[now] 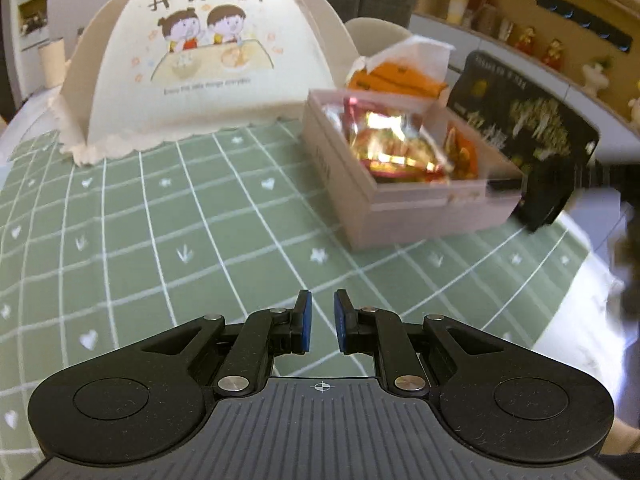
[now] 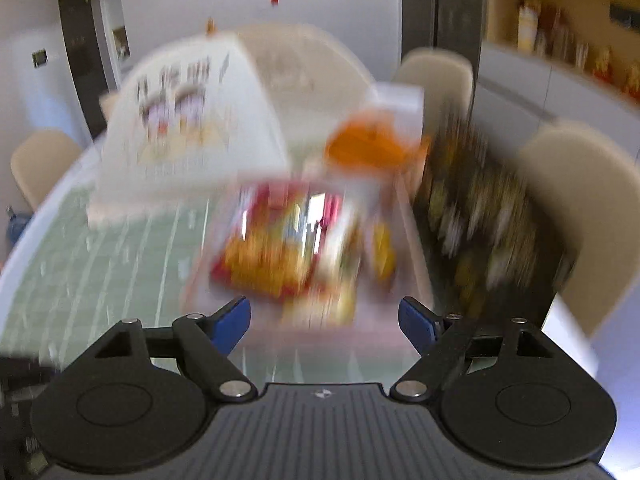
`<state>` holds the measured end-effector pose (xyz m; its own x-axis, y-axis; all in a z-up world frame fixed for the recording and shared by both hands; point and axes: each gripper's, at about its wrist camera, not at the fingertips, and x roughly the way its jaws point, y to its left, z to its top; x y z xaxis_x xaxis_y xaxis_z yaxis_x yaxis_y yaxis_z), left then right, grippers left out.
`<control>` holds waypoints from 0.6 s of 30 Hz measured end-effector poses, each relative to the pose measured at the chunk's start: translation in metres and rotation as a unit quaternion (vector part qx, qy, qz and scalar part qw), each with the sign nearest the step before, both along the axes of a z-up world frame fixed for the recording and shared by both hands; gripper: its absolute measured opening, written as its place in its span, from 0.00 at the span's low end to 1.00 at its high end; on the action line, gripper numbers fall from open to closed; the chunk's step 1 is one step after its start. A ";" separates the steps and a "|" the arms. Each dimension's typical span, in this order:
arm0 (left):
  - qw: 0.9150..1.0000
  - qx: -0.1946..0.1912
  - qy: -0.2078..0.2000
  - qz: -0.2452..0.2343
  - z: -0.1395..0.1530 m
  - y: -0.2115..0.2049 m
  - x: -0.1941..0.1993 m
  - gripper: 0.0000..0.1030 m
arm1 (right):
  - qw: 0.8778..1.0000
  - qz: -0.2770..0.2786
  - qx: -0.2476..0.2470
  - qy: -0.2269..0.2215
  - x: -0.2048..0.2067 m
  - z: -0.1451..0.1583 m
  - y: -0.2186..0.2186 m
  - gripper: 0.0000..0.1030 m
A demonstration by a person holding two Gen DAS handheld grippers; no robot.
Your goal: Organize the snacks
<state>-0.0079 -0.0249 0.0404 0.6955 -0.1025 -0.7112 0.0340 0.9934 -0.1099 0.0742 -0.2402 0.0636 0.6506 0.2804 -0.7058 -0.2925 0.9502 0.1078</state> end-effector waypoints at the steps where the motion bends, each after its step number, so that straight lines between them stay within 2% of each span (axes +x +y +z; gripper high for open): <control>1: 1.000 0.011 -0.005 0.004 -0.007 -0.004 -0.001 0.14 | 1.000 0.000 0.002 0.013 -0.006 -0.017 0.002 0.79; 4: 0.999 0.029 -0.009 0.017 -0.027 -0.011 0.001 0.14 | 0.999 -0.002 0.000 0.050 -0.016 -0.056 0.008 0.80; 7: 0.998 0.044 -0.028 0.018 -0.035 -0.019 0.002 0.15 | 1.000 0.007 -0.022 0.000 -0.027 -0.063 0.019 0.81; 9: 0.998 0.055 -0.041 0.011 -0.037 -0.025 0.004 0.15 | 0.999 0.016 -0.035 -0.003 -0.027 -0.068 0.025 0.83; 11: 0.997 0.057 -0.058 0.003 -0.040 -0.028 0.007 0.15 | 0.999 0.002 -0.033 -0.019 -0.027 -0.074 0.026 0.89; 13: 0.997 0.048 -0.064 0.006 -0.041 -0.029 0.009 0.15 | 0.999 -0.019 -0.031 -0.020 -0.024 -0.077 0.025 1.00; 16: 0.997 0.030 -0.065 0.026 -0.042 -0.029 0.010 0.16 | 0.998 -0.041 -0.029 -0.026 -0.024 -0.076 0.022 1.00; 18: 0.996 0.045 -0.077 0.028 -0.044 -0.034 0.007 0.16 | 0.998 -0.041 -0.029 -0.032 -0.025 -0.079 0.022 1.00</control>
<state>-0.0013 -0.0594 -0.0035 0.7993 -0.0009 -0.6009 -0.0127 0.9998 -0.0183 0.0488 -0.2179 -0.0150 0.7136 0.1843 -0.6758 -0.2173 0.9754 0.0364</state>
